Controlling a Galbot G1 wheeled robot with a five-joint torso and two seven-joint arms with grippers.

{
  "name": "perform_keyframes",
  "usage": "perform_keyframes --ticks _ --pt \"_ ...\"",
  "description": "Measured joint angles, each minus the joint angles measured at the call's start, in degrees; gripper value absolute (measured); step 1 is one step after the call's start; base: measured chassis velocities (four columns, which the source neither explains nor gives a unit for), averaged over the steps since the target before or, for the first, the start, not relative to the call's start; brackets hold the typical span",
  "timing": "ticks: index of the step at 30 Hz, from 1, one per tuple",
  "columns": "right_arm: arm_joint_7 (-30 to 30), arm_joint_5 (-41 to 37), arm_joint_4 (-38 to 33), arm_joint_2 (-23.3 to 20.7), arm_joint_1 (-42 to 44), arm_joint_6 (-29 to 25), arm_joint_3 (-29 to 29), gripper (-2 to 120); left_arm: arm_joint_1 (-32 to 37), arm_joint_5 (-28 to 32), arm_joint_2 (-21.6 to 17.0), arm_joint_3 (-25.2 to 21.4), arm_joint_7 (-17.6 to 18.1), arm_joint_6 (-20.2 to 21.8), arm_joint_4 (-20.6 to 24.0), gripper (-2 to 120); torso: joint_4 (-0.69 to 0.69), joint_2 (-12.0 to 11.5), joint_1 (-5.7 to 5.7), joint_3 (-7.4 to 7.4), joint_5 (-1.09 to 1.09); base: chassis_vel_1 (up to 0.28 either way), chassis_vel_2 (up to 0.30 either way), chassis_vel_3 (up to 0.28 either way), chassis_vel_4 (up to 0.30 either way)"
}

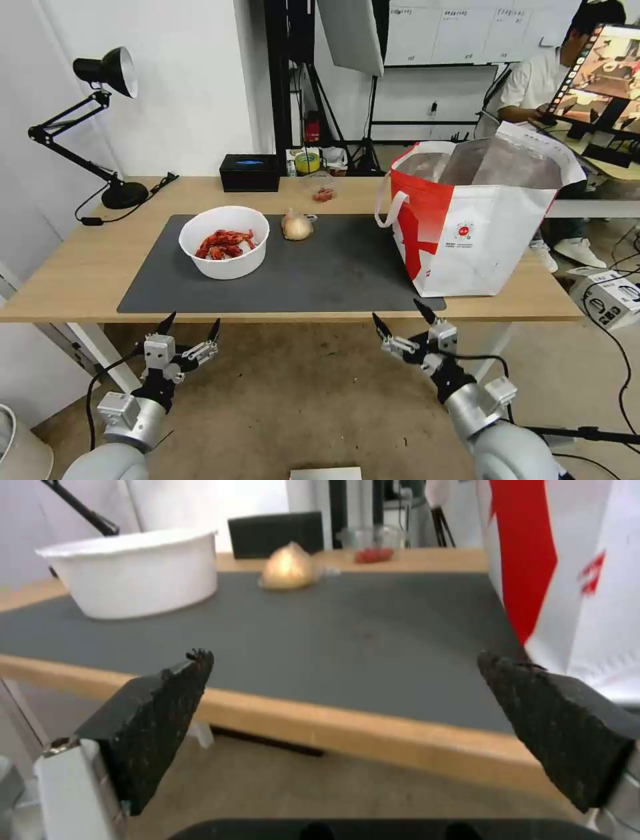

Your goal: Pick up the trash from the table and place it into the takeout bag.

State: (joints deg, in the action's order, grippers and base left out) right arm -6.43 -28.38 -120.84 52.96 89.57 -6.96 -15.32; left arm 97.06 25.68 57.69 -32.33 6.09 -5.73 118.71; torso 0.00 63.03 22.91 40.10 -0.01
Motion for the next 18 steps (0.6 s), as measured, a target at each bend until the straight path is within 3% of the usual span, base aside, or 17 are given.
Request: perform_keyframes --ticks 11,18 --pt "-0.1 0.8 1.2 0.7 -0.4 0.4 1.2 100 0.2 -0.3 0.1 0.1 -0.1 -0.1 -0.2 100 0.00 0.0 0.00 0.01 0.01 0.000 0.000 0.000 0.000" --pt "-1.2 -0.6 2.1 -0.3 -6.7 2.6 3.6 100 -0.4 -0.2 -0.2 0.4 -0.1 -0.2 -0.4 100 -0.01 0.0 0.00 0.01 0.01 0.000 0.000 0.000 0.000"
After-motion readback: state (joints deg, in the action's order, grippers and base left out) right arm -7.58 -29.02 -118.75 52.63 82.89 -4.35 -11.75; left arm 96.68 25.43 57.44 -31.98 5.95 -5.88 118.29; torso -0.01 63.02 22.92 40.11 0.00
